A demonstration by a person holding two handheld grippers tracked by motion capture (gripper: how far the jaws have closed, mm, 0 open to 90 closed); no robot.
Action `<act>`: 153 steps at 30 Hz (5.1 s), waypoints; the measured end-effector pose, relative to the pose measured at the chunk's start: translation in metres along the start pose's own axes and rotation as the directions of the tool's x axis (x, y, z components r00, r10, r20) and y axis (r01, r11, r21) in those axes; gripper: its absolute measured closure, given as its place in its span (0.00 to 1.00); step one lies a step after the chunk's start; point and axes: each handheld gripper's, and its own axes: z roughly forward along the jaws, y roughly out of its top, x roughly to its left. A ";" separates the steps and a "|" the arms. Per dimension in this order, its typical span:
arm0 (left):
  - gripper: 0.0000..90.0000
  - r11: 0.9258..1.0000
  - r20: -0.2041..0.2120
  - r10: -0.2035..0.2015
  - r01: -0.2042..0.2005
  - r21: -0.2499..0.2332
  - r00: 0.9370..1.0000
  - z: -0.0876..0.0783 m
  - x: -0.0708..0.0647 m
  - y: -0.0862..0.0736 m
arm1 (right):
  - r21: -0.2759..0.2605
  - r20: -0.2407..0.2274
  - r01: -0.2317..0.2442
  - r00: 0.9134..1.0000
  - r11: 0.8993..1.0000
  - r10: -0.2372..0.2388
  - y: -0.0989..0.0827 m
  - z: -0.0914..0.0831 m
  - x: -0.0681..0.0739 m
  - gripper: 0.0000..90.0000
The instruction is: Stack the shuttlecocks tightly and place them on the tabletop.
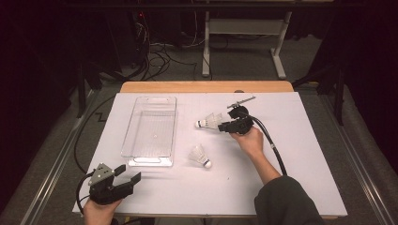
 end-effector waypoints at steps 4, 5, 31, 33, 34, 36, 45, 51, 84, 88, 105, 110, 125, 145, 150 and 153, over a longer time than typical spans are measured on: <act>0.35 1.000 0.000 0.000 0.000 -0.001 1.000 0.000 0.000 0.000 | -0.004 0.002 -0.001 1.000 1.000 0.001 0.000 -0.001 0.000 0.82; 0.35 1.000 0.000 0.000 0.000 -0.002 1.000 0.000 0.000 0.000 | -0.005 0.002 -0.003 1.000 1.000 0.003 0.000 -0.001 0.000 0.82; 0.35 1.000 0.001 0.001 -0.001 0.000 1.000 0.000 0.000 0.000 | -0.012 0.013 -0.013 1.000 1.000 0.013 0.001 -0.003 -0.003 0.78; 0.35 1.000 0.001 0.001 -0.001 -0.001 1.000 0.000 0.000 0.000 | -0.014 0.013 -0.014 1.000 1.000 0.014 0.001 -0.004 -0.003 0.78; 0.35 1.000 0.001 0.001 -0.001 0.000 1.000 0.000 0.000 0.000 | -0.015 0.015 -0.013 1.000 1.000 0.013 0.001 -0.004 -0.003 0.78; 0.35 1.000 0.001 0.000 0.000 -0.001 1.000 0.000 0.000 0.000 | -0.015 0.014 -0.013 1.000 1.000 0.014 0.001 -0.004 -0.002 0.77; 0.35 1.000 0.001 0.000 0.000 -0.002 1.000 0.000 0.000 0.000 | -0.024 0.027 -0.008 1.000 1.000 0.009 0.001 -0.011 -0.001 0.71; 0.35 1.000 0.001 -0.001 0.001 -0.002 1.000 0.000 0.000 0.000 | -0.032 0.037 -0.002 0.999 0.999 0.003 -0.001 -0.018 0.000 0.68; 0.35 1.000 -0.003 -0.001 0.001 -0.006 1.000 -0.001 0.000 0.000 | -0.022 0.017 0.060 0.998 0.998 -0.060 -0.018 -0.030 0.035 0.56; 0.35 1.000 -0.003 0.000 0.000 -0.006 1.000 -0.001 0.000 0.000 | -0.025 0.005 0.066 0.998 0.997 -0.066 -0.018 -0.029 0.039 0.56; 0.35 1.000 -0.006 0.002 -0.002 -0.003 1.000 -0.001 0.000 0.000 | -0.014 -0.050 0.078 0.996 0.997 -0.078 -0.016 -0.025 0.055 0.55; 0.35 1.000 -0.004 0.003 -0.003 -0.004 1.000 -0.001 0.000 0.000 | -0.010 -0.061 0.085 0.995 0.996 -0.085 -0.015 -0.022 0.059 0.55; 0.35 1.000 -0.003 0.003 -0.003 -0.004 1.000 -0.001 0.000 0.000 | 0.033 -0.090 0.099 0.991 0.995 -0.096 -0.005 -0.014 0.078 0.52; 0.35 1.000 0.001 0.003 -0.003 -0.007 1.000 -0.001 0.000 0.000 | 0.134 -0.086 0.097 0.993 0.986 -0.086 0.019 0.002 0.099 0.50; 0.35 1.000 0.002 0.004 -0.004 -0.008 1.000 -0.001 0.000 0.000 | 0.167 -0.076 0.088 0.994 0.982 -0.076 0.022 0.007 0.101 0.50; 0.35 1.000 0.002 0.004 -0.004 -0.008 1.000 -0.001 0.000 0.000 | 0.181 -0.073 0.093 0.994 0.979 -0.081 0.025 0.010 0.102 0.50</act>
